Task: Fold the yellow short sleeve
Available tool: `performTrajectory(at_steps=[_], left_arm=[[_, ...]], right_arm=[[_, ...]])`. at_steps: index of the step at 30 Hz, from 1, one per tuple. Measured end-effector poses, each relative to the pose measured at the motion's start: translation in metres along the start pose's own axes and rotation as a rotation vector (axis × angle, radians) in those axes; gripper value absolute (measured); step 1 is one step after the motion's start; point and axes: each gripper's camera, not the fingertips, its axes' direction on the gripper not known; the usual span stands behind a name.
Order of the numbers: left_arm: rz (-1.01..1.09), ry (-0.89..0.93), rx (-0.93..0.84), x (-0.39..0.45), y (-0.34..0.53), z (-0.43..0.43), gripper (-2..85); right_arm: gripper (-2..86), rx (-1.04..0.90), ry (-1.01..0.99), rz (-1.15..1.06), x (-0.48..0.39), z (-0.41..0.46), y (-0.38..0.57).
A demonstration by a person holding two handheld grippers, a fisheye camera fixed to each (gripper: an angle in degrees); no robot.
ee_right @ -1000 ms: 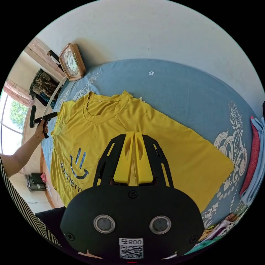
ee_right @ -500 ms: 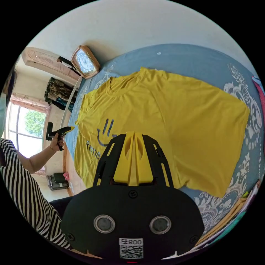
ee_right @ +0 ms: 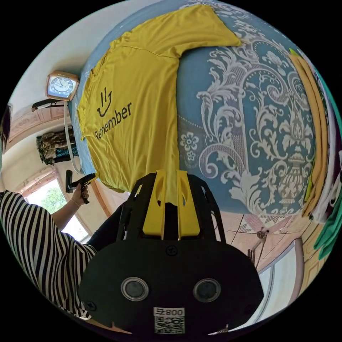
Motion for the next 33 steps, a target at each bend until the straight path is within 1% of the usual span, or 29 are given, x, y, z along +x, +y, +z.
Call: performTrajectory(at_steps=[2,3,5,7,8,10,12,15,21,24,26,29,31,32,33], left_arm=[[0.024,0.073,-0.027,-0.002,-0.008,0.010,3.5],[0.012,0.075,-0.031,-0.004,-0.013,0.016,2.9],[0.024,0.059,-0.044,-0.002,-0.020,0.024,2.4],[0.039,0.041,-0.060,-0.001,-0.029,0.033,1.9],[0.041,0.035,-0.063,-0.002,-0.030,0.034,1.8],[0.034,0.012,-0.065,-0.007,-0.037,0.038,1.4],[0.036,-0.003,-0.070,-0.010,-0.044,0.045,1.3],[0.015,-0.014,-0.071,-0.014,-0.061,0.072,1.2],[0.008,-0.048,-0.093,-0.012,-0.097,0.122,1.7],[0.000,-0.111,-0.081,-0.008,-0.108,0.129,2.1],[0.028,-0.124,-0.054,0.002,-0.121,0.131,2.3],[0.213,-0.101,-0.006,0.047,-0.162,0.144,3.0],[0.453,-0.097,-0.001,0.107,-0.209,0.168,4.1],[0.523,-0.085,0.002,0.124,-0.222,0.176,4.5],[0.665,-0.057,0.005,0.161,-0.247,0.192,5.2]], right_arm=[[5.6,-0.023,0.006,0.004,0.006,0.011,0.004],[5.3,-0.040,-0.002,0.014,0.010,0.020,0.006],[3.6,-0.041,-0.023,0.021,0.016,0.029,0.010],[1.8,-0.034,0.017,0.003,0.020,0.034,0.015],[1.5,-0.037,0.015,0.000,0.021,0.034,0.016],[0.8,-0.042,0.083,-0.014,0.027,0.030,0.022],[0.5,-0.044,0.105,-0.015,0.036,0.026,0.028],[0.4,-0.028,0.016,0.037,0.059,0.031,0.033],[0.3,-0.011,-0.067,0.062,0.081,0.040,0.046],[0.5,0.058,-0.033,0.114,0.091,0.031,0.056],[0.8,0.123,-0.042,0.102,0.093,0.023,0.054],[2.0,0.253,-0.023,0.063,0.091,0.008,0.037],[3.4,0.369,0.016,0.043,0.091,-0.004,0.020],[3.9,0.395,0.023,0.047,0.092,-0.007,0.016],[4.7,0.442,0.024,0.061,0.095,-0.013,0.009]])
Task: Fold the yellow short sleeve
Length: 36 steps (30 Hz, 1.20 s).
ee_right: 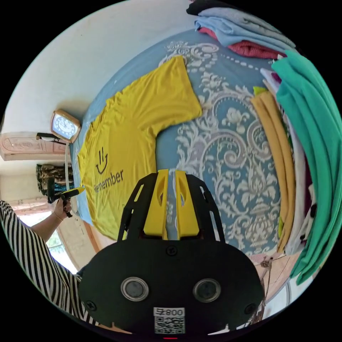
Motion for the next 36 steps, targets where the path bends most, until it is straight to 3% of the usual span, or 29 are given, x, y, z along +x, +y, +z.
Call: performTrajectory(at_steps=[4,10,19,28,36], left_arm=[[0.405,0.066,0.057,0.057,-0.137,0.055,6.9],[0.711,0.012,0.089,0.128,-0.287,0.134,7.5],[0.861,-0.110,0.005,0.185,-0.433,0.242,8.8],[0.941,-0.282,-0.070,0.187,-0.500,0.322,4.7],[0.953,-0.156,-0.021,0.159,-0.533,0.321,2.3]], right_arm=[[6.2,0.144,0.022,0.041,0.012,-0.008,-0.019],[6.8,0.212,0.074,0.115,0.027,-0.002,-0.025],[6.0,0.231,0.042,0.184,0.041,0.014,-0.014],[4.7,0.264,0.012,0.209,0.048,0.019,-0.010],[1.4,0.319,-0.101,0.134,0.045,0.015,-0.005]])
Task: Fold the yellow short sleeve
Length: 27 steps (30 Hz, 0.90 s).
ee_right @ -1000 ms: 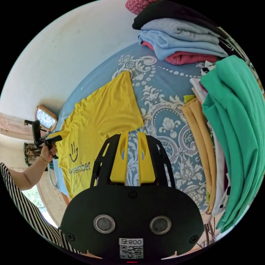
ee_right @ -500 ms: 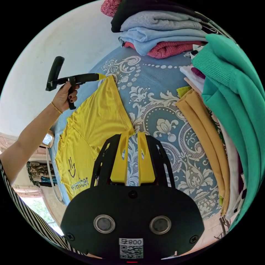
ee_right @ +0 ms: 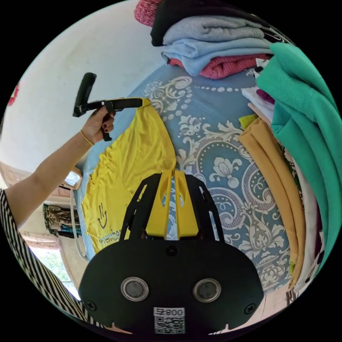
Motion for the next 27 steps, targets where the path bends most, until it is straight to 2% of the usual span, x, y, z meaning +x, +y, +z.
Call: performTrajectory(at_steps=[6,12,22,27], left_arm=[[-0.045,0.135,0.210,-0.042,0.037,-0.040,2.1],[-0.206,0.257,0.368,-0.098,0.116,-0.074,2.0],[-0.478,0.285,0.309,-0.180,0.210,-0.038,2.4],[-0.487,0.239,0.268,-0.195,0.216,-0.030,3.2]], right_arm=[[1.0,0.101,-0.238,-0.157,-0.022,-0.022,0.009],[1.0,-0.010,-0.365,-0.392,-0.071,-0.003,0.021],[1.3,-0.246,-0.318,-0.509,-0.111,0.076,0.035],[1.8,-0.311,-0.248,-0.574,-0.124,0.096,0.035]])
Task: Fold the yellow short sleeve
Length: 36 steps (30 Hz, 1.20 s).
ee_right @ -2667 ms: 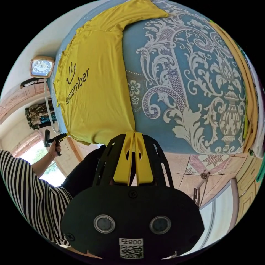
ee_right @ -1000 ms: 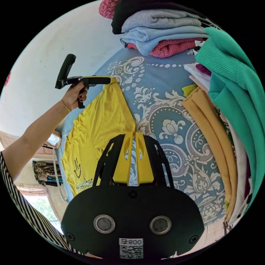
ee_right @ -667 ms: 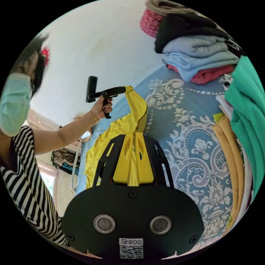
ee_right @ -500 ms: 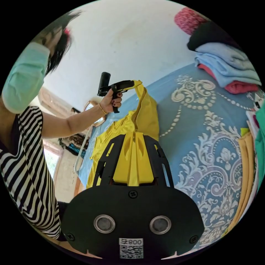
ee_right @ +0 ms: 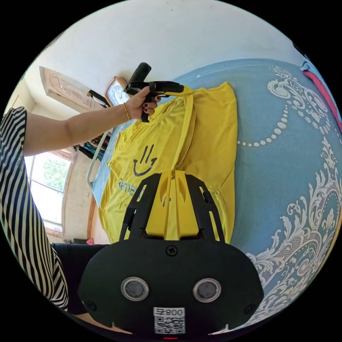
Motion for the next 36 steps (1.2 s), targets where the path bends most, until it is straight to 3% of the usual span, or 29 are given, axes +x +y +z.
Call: performTrajectory(at_steps=[11,15,19,26,30,36], left_arm=[[-0.039,-0.065,0.111,-0.014,-0.005,-0.023,7.3],[0.057,-0.060,0.019,0.001,-0.024,0.000,6.8],[0.131,-0.167,-0.157,0.015,-0.030,0.024,4.7],[0.085,-0.265,-0.179,0.015,-0.005,0.000,2.8],[0.153,-0.181,-0.127,0.035,-0.016,0.008,2.1],[0.194,-0.257,-0.256,0.049,-0.016,0.038,0.9]], right_arm=[[4.7,-0.087,0.015,-0.021,-0.004,0.024,-0.021],[4.4,-0.140,0.013,-0.090,-0.016,0.036,-0.028],[3.0,-0.164,-0.032,-0.108,-0.016,0.042,-0.038],[1.9,-0.126,-0.063,-0.053,-0.013,0.033,-0.033],[1.2,-0.007,-0.026,0.049,-0.001,0.015,-0.037],[0.3,0.009,-0.018,0.155,0.016,0.031,-0.063]])
